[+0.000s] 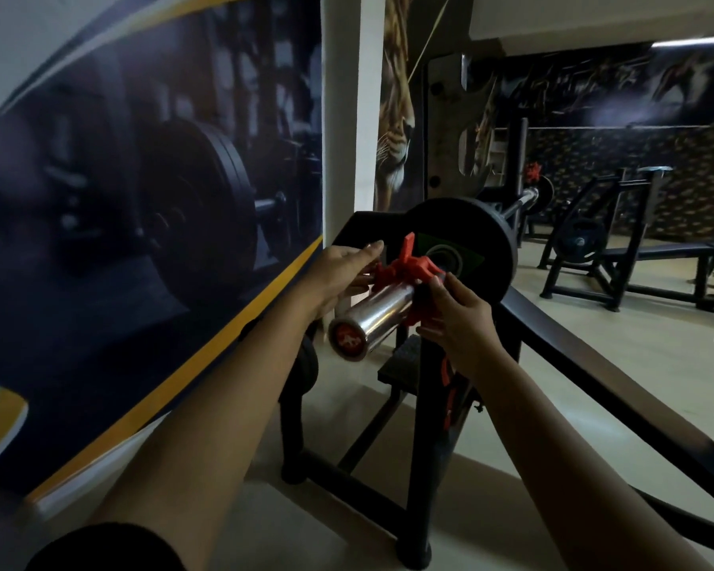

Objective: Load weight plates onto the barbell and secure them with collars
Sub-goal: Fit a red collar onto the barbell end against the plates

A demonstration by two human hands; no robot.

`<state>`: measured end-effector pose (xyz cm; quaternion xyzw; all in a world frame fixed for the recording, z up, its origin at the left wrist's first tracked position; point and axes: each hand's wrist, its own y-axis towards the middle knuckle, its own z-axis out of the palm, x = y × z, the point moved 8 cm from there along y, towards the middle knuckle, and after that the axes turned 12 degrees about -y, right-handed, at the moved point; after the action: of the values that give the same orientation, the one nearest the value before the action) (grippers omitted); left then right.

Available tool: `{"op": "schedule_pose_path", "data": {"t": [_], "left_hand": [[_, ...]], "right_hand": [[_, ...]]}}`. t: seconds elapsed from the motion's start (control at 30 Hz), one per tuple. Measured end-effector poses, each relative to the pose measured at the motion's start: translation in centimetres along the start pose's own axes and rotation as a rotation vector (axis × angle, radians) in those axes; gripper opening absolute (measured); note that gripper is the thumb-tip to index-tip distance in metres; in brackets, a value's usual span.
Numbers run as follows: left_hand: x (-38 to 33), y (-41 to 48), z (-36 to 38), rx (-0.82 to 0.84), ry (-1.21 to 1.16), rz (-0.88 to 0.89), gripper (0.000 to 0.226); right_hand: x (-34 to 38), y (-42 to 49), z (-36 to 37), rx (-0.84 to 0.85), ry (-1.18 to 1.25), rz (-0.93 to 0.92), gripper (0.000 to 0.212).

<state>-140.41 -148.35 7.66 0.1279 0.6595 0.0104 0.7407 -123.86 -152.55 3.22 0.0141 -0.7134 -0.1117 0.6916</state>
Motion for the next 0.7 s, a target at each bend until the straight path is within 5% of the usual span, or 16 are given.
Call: {"op": "schedule_pose_path", "data": {"t": [0.13,0.33,0.5,0.7], "left_hand": [[0.3,3.9,2.1,0.076,0.076,-0.016,0.025],[0.3,7.9,4.9,0.157,0.071,0.025,0.039],[-0.2,10.3,6.5,0.225,0.162,0.077,0.047],[-0.2,12.3,6.5,0.158,0.298,0.03,0.05]], "right_hand": [[-0.8,3.4,-1.4,-0.048,0.138,0.112,0.042],[-2.0,6.5,-3.5,-0.133,0.208,0.241,0.038],[-3.6,8.7,-3.4,-0.156,0.315,0.31,0.072],[-4.3,10.5,-3.7,-0.269,0.391,0.314,0.052]]}}
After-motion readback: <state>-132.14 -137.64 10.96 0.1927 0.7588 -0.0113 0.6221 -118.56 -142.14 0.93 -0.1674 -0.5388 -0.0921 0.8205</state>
